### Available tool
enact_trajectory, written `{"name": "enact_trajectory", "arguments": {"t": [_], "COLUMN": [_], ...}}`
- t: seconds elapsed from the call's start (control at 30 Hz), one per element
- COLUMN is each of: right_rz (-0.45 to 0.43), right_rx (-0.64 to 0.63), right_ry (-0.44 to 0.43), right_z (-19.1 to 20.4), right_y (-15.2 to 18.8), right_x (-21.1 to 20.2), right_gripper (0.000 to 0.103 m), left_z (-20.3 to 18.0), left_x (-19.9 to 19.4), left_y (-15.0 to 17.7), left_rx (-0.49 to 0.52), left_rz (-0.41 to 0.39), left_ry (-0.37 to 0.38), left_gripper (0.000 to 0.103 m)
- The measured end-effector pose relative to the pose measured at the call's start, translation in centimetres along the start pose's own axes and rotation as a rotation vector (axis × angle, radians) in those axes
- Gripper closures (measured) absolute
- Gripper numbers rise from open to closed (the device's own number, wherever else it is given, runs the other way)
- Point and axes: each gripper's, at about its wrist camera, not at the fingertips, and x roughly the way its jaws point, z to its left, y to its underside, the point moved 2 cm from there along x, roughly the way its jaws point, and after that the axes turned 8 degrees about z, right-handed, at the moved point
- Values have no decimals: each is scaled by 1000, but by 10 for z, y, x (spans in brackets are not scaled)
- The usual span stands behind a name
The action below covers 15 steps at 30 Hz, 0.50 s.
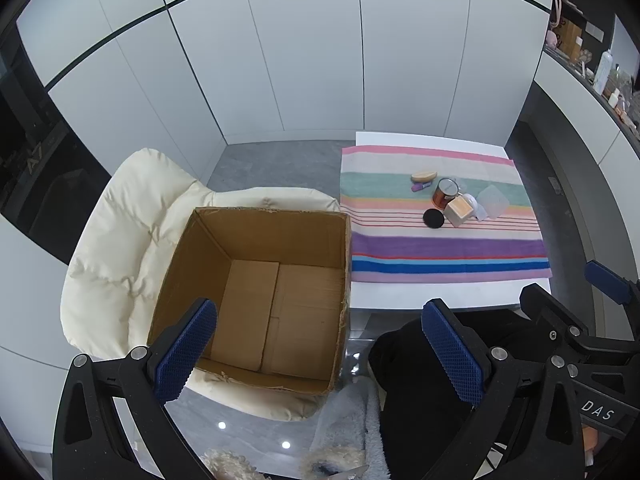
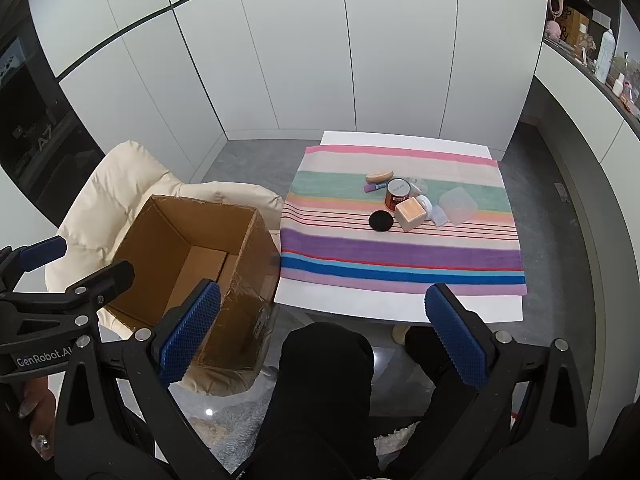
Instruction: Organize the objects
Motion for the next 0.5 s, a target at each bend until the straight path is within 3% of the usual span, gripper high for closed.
{"name": "enact_trajectory", "arguments": {"t": [0.5], "right_rz": [1], "right_rx": [5], "right_ry": [-7], "right_z": [-1], "right_y": [1], "right_x": [0], "right_gripper": [0], "left_z": [-1], "left_x": [1], "left_y": [0], "left_rx": [3], "left_rz": [-1], "left_ry": [-3], "left_gripper": [0]}}
